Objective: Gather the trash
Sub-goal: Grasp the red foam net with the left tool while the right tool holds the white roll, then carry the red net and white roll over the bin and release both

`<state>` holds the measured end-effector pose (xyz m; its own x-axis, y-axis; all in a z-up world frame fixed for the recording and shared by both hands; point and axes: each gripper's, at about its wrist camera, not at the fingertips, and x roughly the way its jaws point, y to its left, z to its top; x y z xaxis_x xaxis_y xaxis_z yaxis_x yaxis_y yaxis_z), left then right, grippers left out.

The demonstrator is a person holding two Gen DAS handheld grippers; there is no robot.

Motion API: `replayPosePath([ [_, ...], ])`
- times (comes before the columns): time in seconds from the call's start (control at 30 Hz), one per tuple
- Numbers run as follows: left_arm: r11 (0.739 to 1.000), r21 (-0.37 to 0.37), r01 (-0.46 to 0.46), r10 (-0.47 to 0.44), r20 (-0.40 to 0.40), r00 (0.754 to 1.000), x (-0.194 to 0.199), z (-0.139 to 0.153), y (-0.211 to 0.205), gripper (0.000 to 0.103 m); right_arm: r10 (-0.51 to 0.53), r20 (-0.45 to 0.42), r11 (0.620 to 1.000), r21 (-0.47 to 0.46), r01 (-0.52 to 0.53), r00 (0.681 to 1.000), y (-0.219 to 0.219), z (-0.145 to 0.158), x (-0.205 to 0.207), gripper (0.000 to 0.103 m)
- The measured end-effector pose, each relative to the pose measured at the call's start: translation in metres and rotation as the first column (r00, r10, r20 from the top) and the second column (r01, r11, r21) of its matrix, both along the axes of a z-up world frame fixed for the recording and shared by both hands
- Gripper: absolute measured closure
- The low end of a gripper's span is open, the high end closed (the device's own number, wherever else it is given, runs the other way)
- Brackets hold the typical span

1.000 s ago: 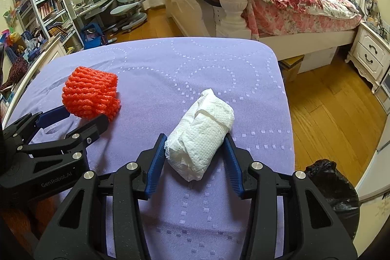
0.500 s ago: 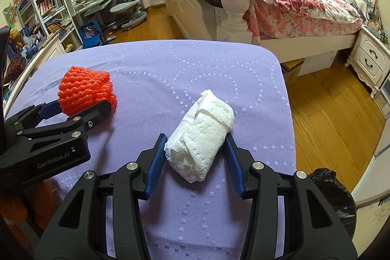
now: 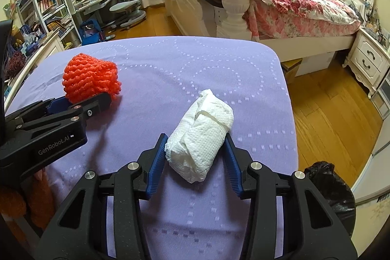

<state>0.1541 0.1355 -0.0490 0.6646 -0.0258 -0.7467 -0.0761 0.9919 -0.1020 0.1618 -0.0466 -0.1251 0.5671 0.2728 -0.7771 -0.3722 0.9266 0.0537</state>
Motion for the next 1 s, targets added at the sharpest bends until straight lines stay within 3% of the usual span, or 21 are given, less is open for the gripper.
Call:
replayPosePath([
  [1.0, 1.0, 0.023, 0.015, -0.016, 0.04, 0.999, -0.104, 0.011, -0.033, 0.047, -0.036, 0.012, 0.998, 0.055, 0.035, 0.999, -0.031, 0.005, -0.116, 0.059],
])
